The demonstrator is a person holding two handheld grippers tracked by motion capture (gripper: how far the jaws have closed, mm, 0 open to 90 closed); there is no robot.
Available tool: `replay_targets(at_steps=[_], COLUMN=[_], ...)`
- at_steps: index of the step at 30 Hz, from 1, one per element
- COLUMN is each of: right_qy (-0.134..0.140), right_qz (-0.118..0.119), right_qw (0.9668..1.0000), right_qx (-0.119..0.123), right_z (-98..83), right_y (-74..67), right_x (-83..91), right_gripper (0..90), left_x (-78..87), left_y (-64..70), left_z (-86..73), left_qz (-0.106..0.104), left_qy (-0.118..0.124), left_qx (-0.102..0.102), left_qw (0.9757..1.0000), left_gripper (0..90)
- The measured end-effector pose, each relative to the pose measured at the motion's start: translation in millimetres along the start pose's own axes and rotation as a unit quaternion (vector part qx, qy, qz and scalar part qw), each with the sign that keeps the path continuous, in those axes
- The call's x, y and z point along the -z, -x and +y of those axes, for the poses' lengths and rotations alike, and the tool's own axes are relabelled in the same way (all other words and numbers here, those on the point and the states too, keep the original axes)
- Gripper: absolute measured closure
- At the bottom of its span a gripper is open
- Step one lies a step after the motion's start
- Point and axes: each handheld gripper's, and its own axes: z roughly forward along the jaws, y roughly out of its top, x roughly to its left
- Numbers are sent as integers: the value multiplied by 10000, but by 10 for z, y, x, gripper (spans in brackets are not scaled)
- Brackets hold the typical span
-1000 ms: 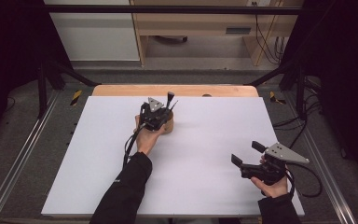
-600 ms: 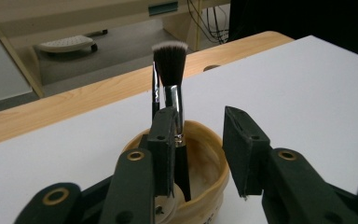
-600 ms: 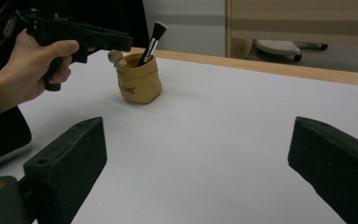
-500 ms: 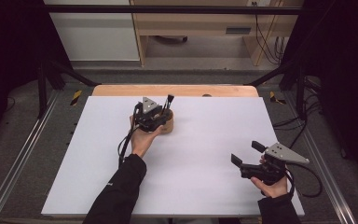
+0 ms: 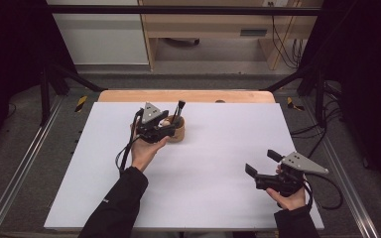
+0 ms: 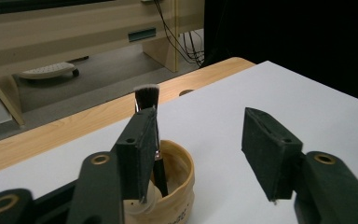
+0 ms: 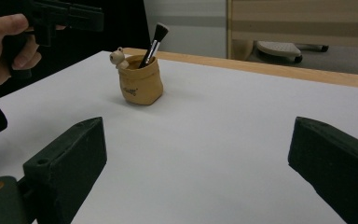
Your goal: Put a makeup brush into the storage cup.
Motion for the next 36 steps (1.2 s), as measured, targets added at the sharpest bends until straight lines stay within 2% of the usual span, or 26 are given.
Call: replay_targets(at_steps=[17, 26, 36], right_qy=[37, 32, 32], right_qz=[-17, -31, -25], right_qw=[10000, 10000, 10000], right_qx=[-45, -32, -43], right_z=[3, 2, 0], right_y=[1, 4, 2], right_x=[4, 4, 6], right_gripper=[44, 41, 41], left_x=[378, 579, 872], left_y=[62, 37, -51], left_z=[-73, -153, -250], left_qz=[-269, -325, -202], left_qy=[23, 43, 88], left_qx=[-123, -42, -49], left_qw=[9996, 9995, 9997], left_gripper=[170, 137, 123])
